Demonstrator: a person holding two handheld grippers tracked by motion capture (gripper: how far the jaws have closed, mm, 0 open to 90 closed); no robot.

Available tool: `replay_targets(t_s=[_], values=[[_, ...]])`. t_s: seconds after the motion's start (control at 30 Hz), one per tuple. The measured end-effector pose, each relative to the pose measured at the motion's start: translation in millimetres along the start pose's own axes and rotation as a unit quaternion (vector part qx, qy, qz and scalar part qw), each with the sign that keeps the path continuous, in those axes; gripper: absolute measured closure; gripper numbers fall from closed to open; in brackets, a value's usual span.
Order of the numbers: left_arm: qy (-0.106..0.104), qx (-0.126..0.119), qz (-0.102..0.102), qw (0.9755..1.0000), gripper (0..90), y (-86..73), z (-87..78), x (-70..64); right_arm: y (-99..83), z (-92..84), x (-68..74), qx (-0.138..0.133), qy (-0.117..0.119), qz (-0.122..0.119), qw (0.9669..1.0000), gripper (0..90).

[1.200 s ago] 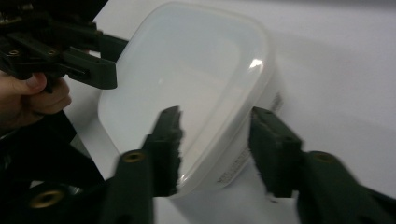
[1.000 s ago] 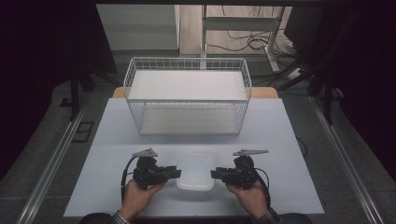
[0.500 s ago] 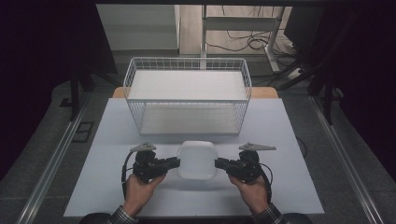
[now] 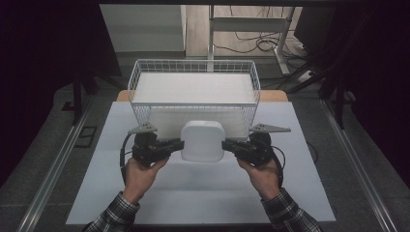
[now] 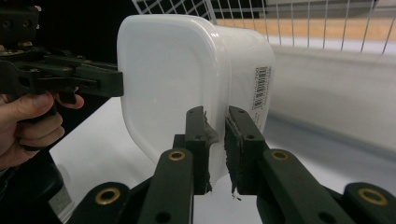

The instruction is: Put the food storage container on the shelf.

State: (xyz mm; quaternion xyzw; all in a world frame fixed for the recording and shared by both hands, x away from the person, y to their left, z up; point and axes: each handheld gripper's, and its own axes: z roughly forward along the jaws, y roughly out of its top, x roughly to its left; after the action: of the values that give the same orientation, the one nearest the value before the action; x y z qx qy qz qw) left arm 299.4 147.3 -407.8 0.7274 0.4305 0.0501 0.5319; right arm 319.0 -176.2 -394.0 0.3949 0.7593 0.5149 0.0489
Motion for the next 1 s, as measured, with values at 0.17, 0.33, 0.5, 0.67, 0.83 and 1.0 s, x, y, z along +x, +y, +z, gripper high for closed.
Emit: replay_targets(t_s=[0.17,0.33,0.5,0.67,0.83,1.0], values=[[0.005,-0.009,0.009,0.9999,79.6,21.2,-5.6,-0.1,21.5,-1.1,1.2,-0.01,-0.001,-0.011,0.9999,79.2],[0.01,-0.02,0.017,0.9996,79.6,44.0,-12.8,-1.2,46.0,-2.6,3.6,-0.021,-0.002,-0.022,0.9995,79.1],[0.014,-0.03,0.024,0.9992,79.6,70.6,-20.2,0.1,70.0,-2.9,5.0,-0.032,-0.002,-0.029,0.9991,79.1],[0.018,-0.035,0.028,0.9988,79.6,93.1,-24.6,4.9,96.2,-0.8,5.5,-0.042,-0.003,-0.035,0.9985,79.0],[0.017,-0.037,0.02,0.999,79.6,112.7,-22.7,14.4,117.5,5.0,1.9,-0.044,-0.01,-0.036,0.9983,78.8],[0.017,-0.03,0.009,0.9994,79.4,125.9,-15.8,24.9,134.8,15.4,-7.6,-0.036,-0.02,-0.024,0.9989,78.4]])
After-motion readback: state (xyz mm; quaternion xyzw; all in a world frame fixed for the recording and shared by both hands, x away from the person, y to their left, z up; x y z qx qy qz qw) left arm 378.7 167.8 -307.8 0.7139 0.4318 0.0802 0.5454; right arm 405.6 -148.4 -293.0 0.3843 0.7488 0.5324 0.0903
